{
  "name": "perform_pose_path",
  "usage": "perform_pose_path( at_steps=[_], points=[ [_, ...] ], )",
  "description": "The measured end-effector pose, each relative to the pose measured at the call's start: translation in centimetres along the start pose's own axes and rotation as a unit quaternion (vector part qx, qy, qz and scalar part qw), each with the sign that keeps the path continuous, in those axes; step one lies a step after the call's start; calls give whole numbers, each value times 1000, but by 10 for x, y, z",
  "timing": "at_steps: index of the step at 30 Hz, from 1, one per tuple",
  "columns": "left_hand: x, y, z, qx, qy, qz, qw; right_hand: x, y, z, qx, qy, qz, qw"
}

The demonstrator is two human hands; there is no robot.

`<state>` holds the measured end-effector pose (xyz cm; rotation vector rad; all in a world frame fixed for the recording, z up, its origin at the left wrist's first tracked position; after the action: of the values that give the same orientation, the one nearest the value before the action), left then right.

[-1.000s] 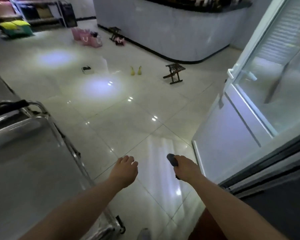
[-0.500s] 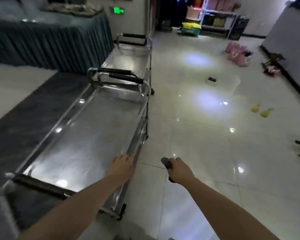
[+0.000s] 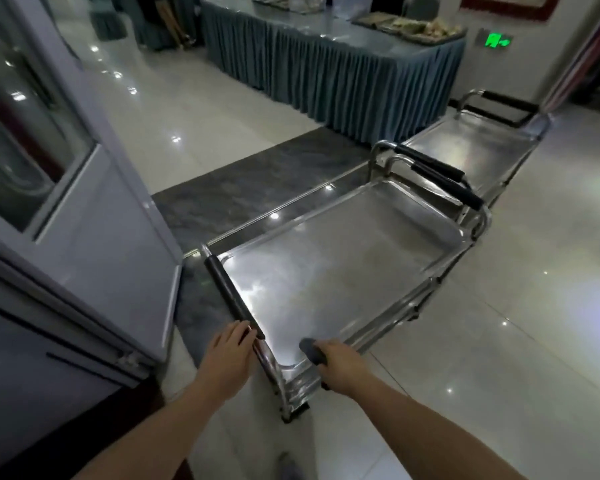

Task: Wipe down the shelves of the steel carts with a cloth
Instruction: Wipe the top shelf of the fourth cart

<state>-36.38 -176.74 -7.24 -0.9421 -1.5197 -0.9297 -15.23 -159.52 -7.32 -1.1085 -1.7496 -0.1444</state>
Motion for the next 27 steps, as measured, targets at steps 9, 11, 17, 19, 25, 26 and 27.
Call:
perform_pose_path(
  at_steps=[9,11,17,19,25,26,27],
  points=[
    [-26,-17,48,14,74,-79,994,-42,-24,75,135,-15,-177,975],
    [-27,-18,57,31,72,-96,992,-53,-23,82,154,-21,-196,968],
    [-31,-17,86,139,83,-183,970,-81,-13,94,181,-91,-216,955],
    [-32,-14,97,185,101,-214,954,-91,-3,97,191,-83,-207,956],
    [-24,21,119,320,141,-291,891,-103,7,107,227,-23,-224,947],
    [-27,25,120,334,156,-288,884,-105,8,111,236,-13,-231,944],
    [-30,27,121,343,168,-286,879,-107,8,116,249,-7,-236,939]
  ],
)
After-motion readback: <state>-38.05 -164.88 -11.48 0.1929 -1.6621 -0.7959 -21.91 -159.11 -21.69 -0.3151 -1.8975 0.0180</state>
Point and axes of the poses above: each hand's wrist, its own z-axis towards the middle knuckle, its own x-axis out of the back of the hand, y = z × x, the point moved 1 cm from there along z, towards the middle knuckle, and after that the axes turned 1 degree about -x, right-handed, at the moved point
